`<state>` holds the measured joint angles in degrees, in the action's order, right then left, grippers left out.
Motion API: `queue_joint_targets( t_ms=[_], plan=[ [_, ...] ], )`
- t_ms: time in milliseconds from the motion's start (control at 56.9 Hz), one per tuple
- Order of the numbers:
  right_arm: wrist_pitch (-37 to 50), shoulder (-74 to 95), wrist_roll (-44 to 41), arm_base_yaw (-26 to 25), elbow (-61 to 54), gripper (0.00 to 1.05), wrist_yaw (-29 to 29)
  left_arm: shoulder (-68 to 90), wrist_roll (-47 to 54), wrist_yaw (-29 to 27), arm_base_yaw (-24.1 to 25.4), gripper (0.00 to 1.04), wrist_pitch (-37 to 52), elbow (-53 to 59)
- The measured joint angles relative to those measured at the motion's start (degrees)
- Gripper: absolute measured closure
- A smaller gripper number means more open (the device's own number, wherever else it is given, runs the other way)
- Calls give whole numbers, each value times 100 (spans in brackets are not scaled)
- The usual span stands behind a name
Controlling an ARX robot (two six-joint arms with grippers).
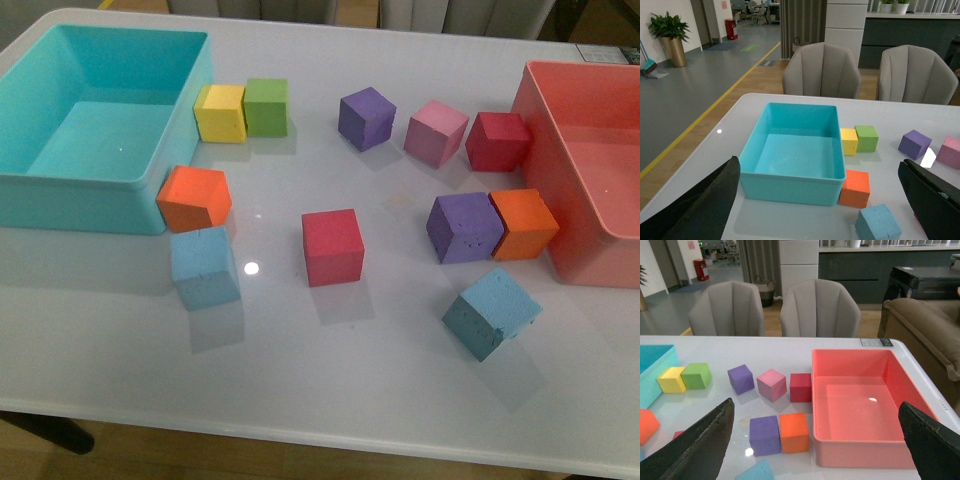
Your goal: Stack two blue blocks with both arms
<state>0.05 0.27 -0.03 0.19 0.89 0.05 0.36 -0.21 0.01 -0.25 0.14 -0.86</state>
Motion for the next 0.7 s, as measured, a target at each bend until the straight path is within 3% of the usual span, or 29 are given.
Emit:
queue_joint_targets(
  t_ms=[703],
  plan=[
    [0,0,0,0,0,9,0,0,0,0,0,9,0,0]
  ],
)
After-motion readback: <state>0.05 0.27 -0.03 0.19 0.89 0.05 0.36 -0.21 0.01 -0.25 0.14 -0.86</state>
